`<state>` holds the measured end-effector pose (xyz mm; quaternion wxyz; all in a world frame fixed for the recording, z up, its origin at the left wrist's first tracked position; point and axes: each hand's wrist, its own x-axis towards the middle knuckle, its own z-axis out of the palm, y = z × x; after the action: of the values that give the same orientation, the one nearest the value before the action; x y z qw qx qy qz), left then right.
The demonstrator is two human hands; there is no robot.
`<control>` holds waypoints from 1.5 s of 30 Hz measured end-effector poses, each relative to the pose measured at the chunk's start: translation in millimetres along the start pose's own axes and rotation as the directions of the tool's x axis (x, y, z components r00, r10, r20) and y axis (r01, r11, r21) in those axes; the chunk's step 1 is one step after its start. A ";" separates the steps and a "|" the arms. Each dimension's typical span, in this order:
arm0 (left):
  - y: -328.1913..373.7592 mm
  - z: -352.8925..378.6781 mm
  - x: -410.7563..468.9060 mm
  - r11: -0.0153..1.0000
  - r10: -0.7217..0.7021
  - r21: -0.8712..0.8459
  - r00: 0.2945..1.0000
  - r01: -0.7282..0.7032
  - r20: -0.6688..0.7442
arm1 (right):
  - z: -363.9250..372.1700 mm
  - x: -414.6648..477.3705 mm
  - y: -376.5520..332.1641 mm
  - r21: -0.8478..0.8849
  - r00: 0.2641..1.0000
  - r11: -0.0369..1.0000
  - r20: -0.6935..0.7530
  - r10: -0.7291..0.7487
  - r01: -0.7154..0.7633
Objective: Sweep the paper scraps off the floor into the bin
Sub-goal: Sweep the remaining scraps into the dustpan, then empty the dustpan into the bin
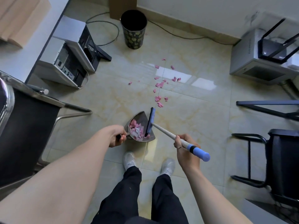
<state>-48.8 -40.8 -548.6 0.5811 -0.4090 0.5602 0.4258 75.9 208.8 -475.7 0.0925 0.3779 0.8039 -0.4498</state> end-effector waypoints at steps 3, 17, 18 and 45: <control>-18.9 7.7 -1.3 0.996 0.032 -0.088 0.999 -0.033 -0.018 | -0.2 4.4 -26.7 -0.031 0.999 0.998 0.008 -0.049 0.049; 25.5 -7.7 -108.9 0.840 0.282 -0.498 0.957 -0.215 0.062 | -46.0 20.5 -245.1 0.035 0.963 0.967 -0.103 -0.248 0.252; 32.2 -9.5 -119.8 0.833 0.300 -0.502 0.953 -0.234 0.053 | -54.0 16.7 -264.0 0.042 0.956 0.960 -0.113 -0.272 0.278; 284.3 -45.4 -260.1 0.747 0.503 -0.416 0.850 -0.519 -0.158 | -142.2 194.4 -504.0 -0.009 0.816 0.841 -0.235 -0.527 0.541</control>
<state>-336.0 -7.5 -289.9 0.3232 -0.3689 0.5487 0.6771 -380.6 267.4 -159.2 -0.1415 0.1890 0.8693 -0.4342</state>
